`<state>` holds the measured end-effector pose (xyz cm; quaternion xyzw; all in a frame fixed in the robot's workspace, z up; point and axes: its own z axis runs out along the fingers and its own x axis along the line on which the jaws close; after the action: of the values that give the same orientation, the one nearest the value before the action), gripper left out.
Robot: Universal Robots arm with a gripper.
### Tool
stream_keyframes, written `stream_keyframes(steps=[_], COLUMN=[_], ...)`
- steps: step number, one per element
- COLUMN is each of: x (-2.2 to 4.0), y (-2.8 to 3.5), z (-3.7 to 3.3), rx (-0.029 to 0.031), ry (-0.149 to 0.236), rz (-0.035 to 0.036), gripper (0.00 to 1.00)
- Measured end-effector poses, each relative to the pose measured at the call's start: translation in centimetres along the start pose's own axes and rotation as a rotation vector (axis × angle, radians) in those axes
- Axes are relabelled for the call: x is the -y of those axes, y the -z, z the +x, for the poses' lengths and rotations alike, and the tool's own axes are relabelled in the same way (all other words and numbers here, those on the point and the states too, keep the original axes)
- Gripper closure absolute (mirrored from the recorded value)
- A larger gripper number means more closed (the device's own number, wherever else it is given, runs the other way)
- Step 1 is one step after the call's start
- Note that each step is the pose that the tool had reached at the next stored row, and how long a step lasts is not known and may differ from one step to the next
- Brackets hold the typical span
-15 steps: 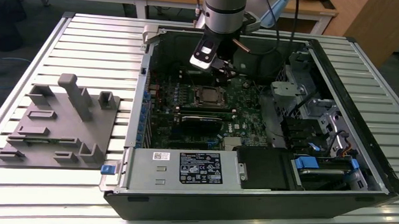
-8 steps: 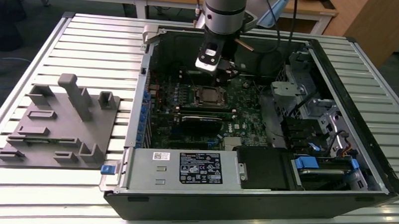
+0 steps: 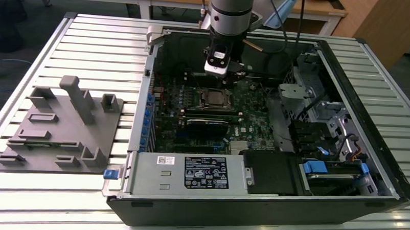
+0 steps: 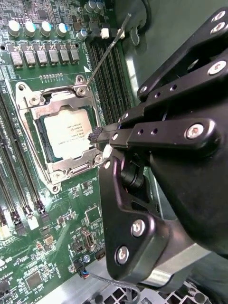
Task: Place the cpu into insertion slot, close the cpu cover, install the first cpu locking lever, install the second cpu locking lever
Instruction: 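Close the cpu cover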
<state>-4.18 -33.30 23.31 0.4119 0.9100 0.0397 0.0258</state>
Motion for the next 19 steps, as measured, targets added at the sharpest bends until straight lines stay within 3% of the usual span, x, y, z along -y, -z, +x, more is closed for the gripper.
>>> stream_keyframes(steps=[6, 14, 17, 19], x=[0.0, 0.01, 0.01, 0.02], y=[-0.02, -0.13, -0.17, -0.19], z=[0.0, 0.0, 0.0, 0.0], rx=[-0.001, -0.01, -0.0086, -0.0037], ry=[0.012, 0.141, 0.184, 0.206], rz=[-0.0002, 0.001, 0.006, 0.0165], gripper=[0.9, 0.9, 0.9, 0.9])
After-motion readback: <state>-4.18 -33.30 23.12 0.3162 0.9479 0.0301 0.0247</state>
